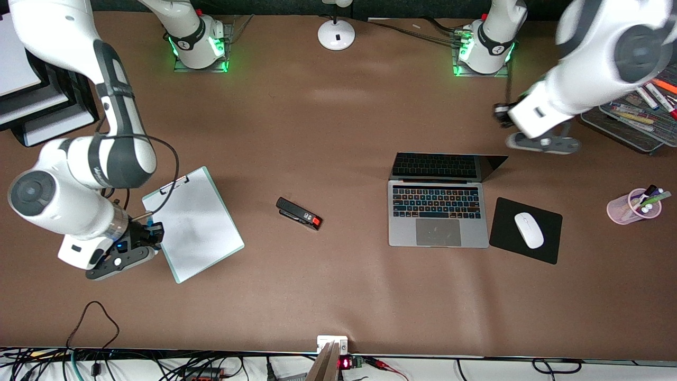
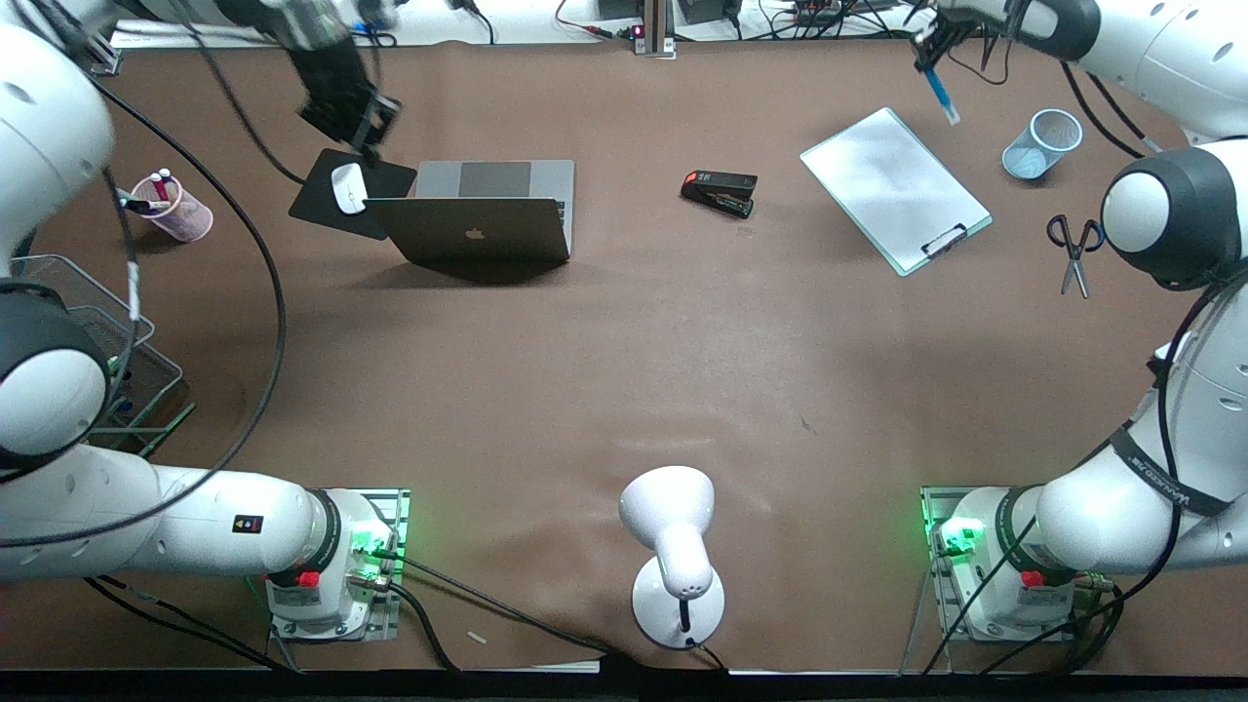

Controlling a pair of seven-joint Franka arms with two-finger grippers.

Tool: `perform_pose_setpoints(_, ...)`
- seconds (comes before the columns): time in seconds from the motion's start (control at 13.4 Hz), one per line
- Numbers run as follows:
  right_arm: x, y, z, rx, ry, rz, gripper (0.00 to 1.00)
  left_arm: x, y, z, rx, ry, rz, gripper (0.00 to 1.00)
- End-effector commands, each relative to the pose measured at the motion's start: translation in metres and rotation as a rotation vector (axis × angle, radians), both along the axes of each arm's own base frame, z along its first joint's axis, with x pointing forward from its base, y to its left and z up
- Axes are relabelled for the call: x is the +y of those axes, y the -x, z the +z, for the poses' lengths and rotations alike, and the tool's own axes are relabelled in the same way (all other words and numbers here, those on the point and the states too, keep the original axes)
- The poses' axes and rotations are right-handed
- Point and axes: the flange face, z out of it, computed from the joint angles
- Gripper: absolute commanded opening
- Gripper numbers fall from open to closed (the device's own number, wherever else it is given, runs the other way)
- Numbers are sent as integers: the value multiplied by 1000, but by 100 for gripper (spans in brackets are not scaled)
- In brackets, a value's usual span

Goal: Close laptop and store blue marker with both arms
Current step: 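Lift the marker with the right gripper while the left gripper reaches the laptop, then push the laptop lid down with the left gripper while the right carries marker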

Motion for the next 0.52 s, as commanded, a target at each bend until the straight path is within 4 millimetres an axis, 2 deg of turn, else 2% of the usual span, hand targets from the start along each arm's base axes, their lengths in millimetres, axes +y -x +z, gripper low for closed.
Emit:
perform_pose_setpoints(0.0, -1, 9, 66, -56, -47, 80, 1, -25, 37, -46, -73, -3, 15, 0)
perform_pose_setpoints(0.07, -3, 14, 81, -61, -45, 107, 1, -36, 42, -62, -103, 0, 4, 0)
perform_pose_setpoints(0.22, -16, 21, 110, -93, -57, 190, 0, -37, 44, -88, -153, 14, 10, 0)
perform_pose_setpoints(0.37, -46, 24, 131, -131, -54, 268, 0, -40, 40, -108, -186, 31, 8, 0)
perform_pose_setpoints(0.45, -67, 24, 134, -148, -83, 305, 0, -41, 34, -117, -197, 41, 11, 0)
